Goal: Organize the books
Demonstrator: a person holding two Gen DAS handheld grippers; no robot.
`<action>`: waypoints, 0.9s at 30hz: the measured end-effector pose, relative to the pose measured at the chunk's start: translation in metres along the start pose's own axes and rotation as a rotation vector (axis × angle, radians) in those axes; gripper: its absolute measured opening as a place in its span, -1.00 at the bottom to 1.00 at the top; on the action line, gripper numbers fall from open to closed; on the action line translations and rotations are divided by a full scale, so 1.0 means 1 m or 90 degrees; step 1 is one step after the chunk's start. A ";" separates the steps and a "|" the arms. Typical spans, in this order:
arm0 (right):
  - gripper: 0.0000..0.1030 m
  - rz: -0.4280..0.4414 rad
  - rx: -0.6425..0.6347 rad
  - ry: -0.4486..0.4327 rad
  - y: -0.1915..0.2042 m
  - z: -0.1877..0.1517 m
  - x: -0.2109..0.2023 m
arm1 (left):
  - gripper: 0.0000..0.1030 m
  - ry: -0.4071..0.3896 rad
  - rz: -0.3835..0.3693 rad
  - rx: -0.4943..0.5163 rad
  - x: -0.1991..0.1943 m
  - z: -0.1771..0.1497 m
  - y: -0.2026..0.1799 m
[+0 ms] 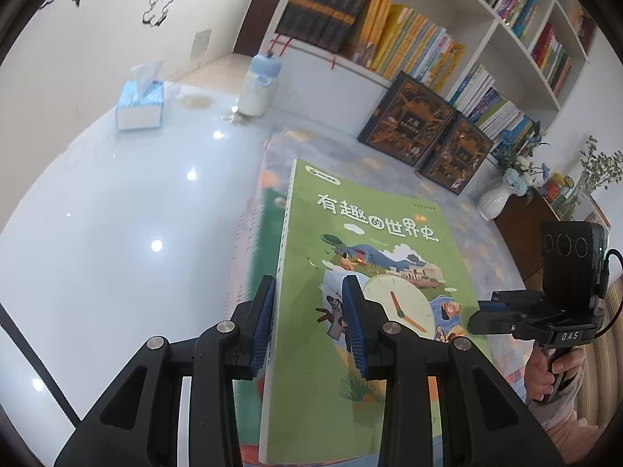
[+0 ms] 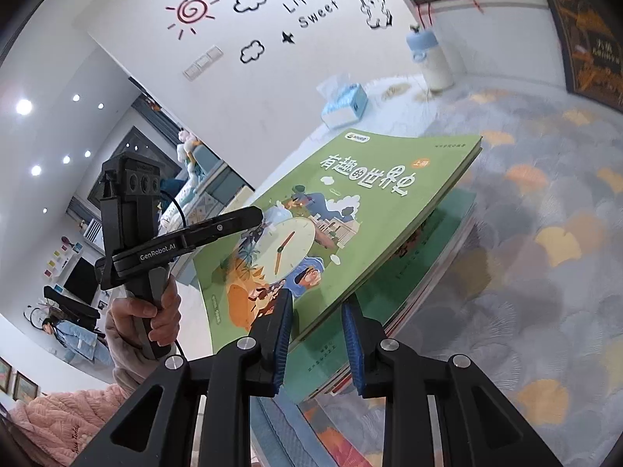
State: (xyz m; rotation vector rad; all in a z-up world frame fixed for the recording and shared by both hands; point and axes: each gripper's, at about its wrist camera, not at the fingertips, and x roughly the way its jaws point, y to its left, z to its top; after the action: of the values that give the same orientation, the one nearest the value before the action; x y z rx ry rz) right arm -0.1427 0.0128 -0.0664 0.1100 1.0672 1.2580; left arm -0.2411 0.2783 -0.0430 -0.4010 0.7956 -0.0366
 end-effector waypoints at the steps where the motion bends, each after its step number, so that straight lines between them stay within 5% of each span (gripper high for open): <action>1: -0.52 0.001 0.003 0.005 -0.002 0.000 0.004 | -0.41 0.002 -0.003 -0.005 0.002 -0.001 0.006; 15: -0.49 -0.005 0.017 0.050 -0.001 -0.003 0.044 | -0.36 0.036 0.028 -0.004 0.024 -0.008 0.033; 22: -0.49 -0.016 0.047 0.036 -0.015 -0.004 0.037 | -0.33 0.051 0.023 0.026 0.025 -0.015 0.018; 27: -0.49 -0.014 0.051 0.041 -0.017 -0.005 0.038 | -0.33 0.055 0.068 0.057 0.029 -0.016 0.009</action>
State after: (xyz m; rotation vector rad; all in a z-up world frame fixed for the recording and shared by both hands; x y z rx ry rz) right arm -0.1373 0.0346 -0.1016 0.1190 1.1708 1.2060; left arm -0.2335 0.2758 -0.0761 -0.2727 0.8961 0.0106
